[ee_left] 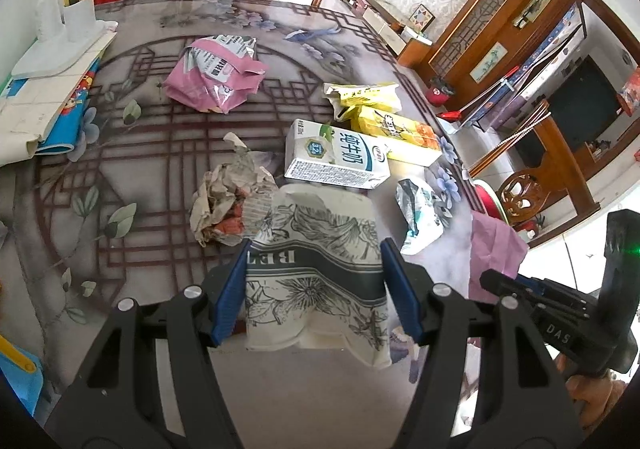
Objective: Collect trash
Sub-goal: 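Lift the pink bag with the right tool while the left tool lifts the printed paper cup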
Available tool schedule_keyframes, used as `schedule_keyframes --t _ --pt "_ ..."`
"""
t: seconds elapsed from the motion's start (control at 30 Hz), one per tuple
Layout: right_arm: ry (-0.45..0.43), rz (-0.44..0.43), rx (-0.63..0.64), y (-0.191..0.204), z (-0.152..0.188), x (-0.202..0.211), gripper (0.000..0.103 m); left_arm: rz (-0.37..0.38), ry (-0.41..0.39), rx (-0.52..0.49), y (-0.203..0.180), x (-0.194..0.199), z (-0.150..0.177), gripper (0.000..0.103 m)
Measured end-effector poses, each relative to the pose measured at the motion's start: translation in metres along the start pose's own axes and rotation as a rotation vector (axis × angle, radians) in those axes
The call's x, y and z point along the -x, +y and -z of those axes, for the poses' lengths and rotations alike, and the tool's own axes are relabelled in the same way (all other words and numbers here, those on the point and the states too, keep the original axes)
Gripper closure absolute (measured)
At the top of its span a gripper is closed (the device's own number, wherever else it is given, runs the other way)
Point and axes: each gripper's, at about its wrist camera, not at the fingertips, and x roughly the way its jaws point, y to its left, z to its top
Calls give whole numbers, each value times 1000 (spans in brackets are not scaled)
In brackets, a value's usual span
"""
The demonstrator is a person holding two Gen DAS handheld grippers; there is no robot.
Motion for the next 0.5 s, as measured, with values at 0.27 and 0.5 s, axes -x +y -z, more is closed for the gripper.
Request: schedule_keyframes --t 0.27,0.5 --pt "13 -5 -14 -14 -1 -1 83 4 9 1 -9 -5 3 42" --pt "17 -15 -18 -25 -3 0 82 -1 17 1 -21 -11 2 42"
